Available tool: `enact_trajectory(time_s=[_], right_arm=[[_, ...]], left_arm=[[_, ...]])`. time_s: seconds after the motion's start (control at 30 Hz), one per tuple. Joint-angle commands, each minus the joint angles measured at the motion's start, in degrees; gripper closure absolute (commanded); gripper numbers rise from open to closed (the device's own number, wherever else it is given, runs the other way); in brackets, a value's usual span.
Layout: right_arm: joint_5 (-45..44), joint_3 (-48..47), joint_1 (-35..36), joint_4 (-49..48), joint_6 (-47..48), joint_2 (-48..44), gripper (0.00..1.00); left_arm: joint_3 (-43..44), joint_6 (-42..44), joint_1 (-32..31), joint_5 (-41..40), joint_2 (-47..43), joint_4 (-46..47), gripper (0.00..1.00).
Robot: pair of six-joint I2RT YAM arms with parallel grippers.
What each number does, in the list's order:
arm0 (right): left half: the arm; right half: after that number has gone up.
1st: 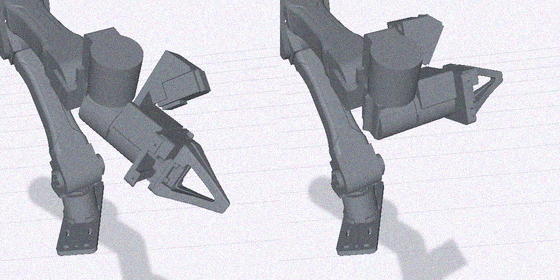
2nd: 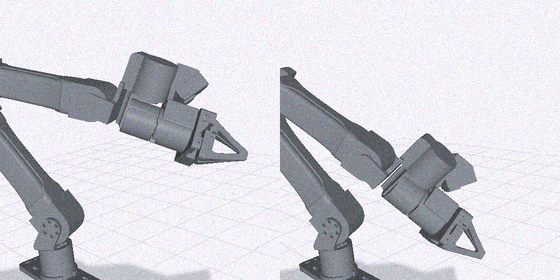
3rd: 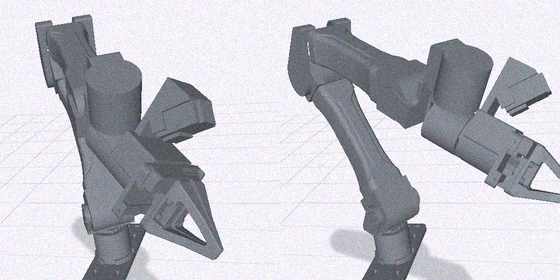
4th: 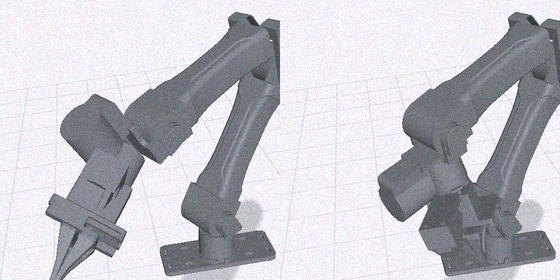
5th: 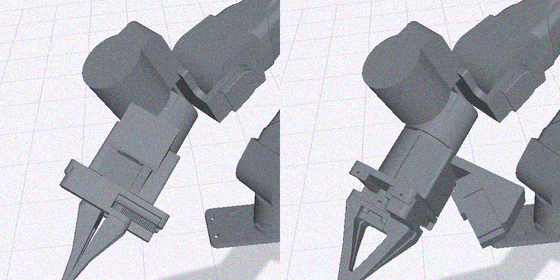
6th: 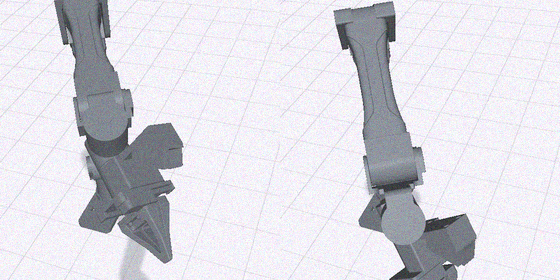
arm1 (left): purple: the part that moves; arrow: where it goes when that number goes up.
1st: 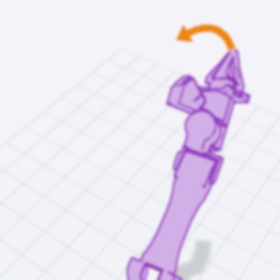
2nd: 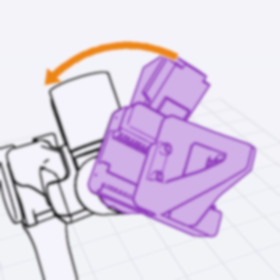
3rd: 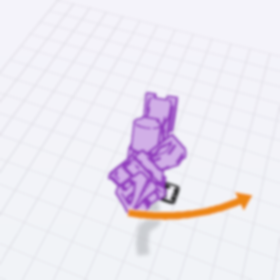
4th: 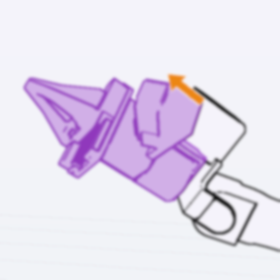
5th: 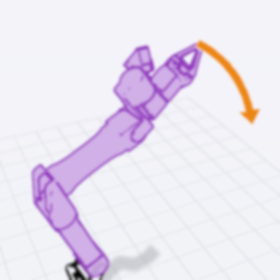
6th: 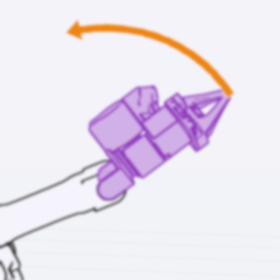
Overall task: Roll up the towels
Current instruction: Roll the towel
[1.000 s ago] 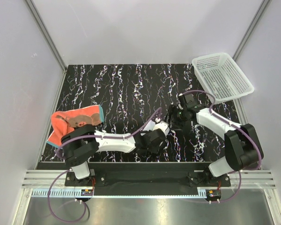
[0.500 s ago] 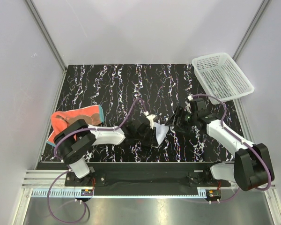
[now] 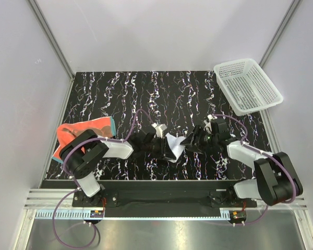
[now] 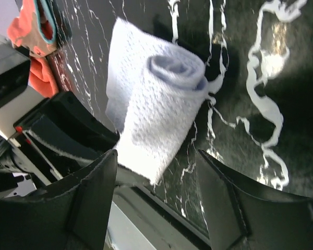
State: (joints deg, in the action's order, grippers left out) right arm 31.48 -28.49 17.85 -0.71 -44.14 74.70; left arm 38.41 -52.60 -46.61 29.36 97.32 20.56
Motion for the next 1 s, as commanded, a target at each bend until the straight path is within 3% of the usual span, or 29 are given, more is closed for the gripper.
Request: enact_trajectory(time_s=[0.0, 0.4, 0.47, 0.57, 0.67, 0.7, 0.9, 0.97], right_arm=[[2.35, 0.54, 0.26, -9.65, -2.09, 3.17, 0.32], [1.56, 0.19, 2.98, -17.57, -4.37, 12.84, 0.38], [1.39, 0.1, 3.51, -18.09, -4.55, 13.63, 0.44], [1.21, -0.33, 3.6, -17.66, -4.47, 14.6, 0.64], [0.6, -1.21, 3.86, -15.21, -4.11, 14.69, 0.73], [0.25, -1.56, 4.04, -14.15, -3.85, 14.51, 0.74], [-4.67, -4.64, 5.44, -4.14, 0.01, 12.23, 0.77], [-5.81, -5.43, 5.88, -1.16, 0.54, 11.44, 0.77]], left_arm=[[-0.88, -3.82, 0.29, 3.77, 1.12, 7.46, 1.0], [-3.61, -7.43, 1.08, 4.03, 2.44, 13.46, 1.0], [-3.7, -7.34, 1.08, 4.03, 2.44, 13.55, 1.0], [-3.35, -6.38, 1.08, 3.77, 2.35, 12.85, 1.0], [-2.38, -2.43, 0.91, 1.58, 1.04, 4.53, 0.92], [-1.77, 0.02, 0.91, 0.62, 0.34, 2.23, 0.85], [1.66, 9.26, 0.2, -9.92, -4.93, -16.14, 0.61], [3.15, 11.71, -0.5, -12.04, -5.99, -20.36, 0.58]])
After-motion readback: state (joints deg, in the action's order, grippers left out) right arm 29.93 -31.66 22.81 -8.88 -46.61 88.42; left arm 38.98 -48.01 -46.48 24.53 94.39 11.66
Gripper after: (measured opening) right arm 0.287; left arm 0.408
